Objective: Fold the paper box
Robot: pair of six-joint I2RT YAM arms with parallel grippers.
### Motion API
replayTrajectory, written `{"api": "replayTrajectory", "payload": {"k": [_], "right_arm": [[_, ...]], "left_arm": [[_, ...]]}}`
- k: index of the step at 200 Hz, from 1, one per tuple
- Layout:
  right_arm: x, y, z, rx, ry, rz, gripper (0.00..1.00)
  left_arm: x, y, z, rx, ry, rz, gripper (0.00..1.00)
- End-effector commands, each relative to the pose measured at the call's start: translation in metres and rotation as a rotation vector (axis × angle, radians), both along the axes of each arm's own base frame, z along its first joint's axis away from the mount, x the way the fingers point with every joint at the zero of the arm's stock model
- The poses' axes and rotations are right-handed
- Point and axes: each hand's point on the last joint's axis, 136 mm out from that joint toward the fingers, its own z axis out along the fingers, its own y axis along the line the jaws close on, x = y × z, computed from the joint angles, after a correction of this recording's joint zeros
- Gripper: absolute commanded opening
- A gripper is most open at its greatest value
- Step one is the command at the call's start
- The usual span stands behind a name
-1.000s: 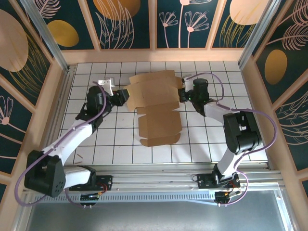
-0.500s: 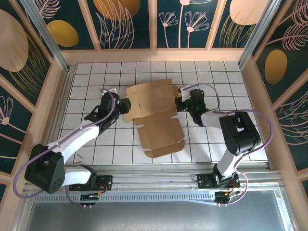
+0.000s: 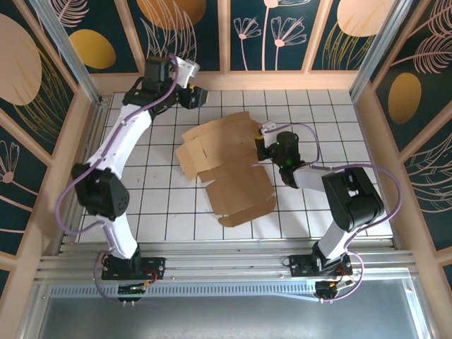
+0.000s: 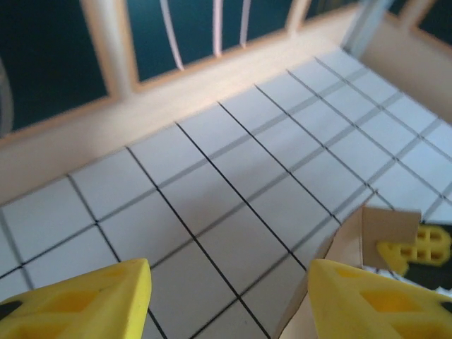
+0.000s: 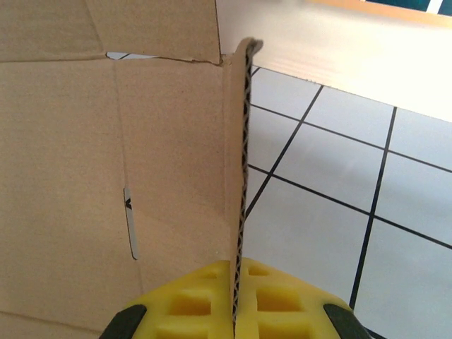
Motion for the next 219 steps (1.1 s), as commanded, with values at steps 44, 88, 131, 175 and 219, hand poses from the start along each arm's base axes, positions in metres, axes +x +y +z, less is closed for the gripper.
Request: {"api": "replayTrajectory", "payload": {"k": [44,88,131,175,219], "right_arm": [[0.011,0.006,0.009,0.013,-0.020,0.007,0.00],[0.016,0.008,0.006,0.014,0.002,0.008,0.00],[0.020,0.008,0.007,0.017,0.011,0.002,0.00],[0.021,0.007,0.006,0.022,0.017,-0.007,0.00],[0.023,0.002,0.016,0.072,0.065,-0.061,0.26]], "left_arm": [[-0.034,-0.029,-0.082,0.005,0.213,-0.277,0.64],[-0.045,-0.029,-0.118,0.027,0.306,-0.305,0.46],[-0.037,-0.023,-0.138,0.102,0.314,-0.257,0.33],[-0.027,-0.022,-0.140,0.254,0.221,-0.212,0.14],[-0.008,-0.018,-0.108,0.366,0.011,-0.125,0.03]]}}
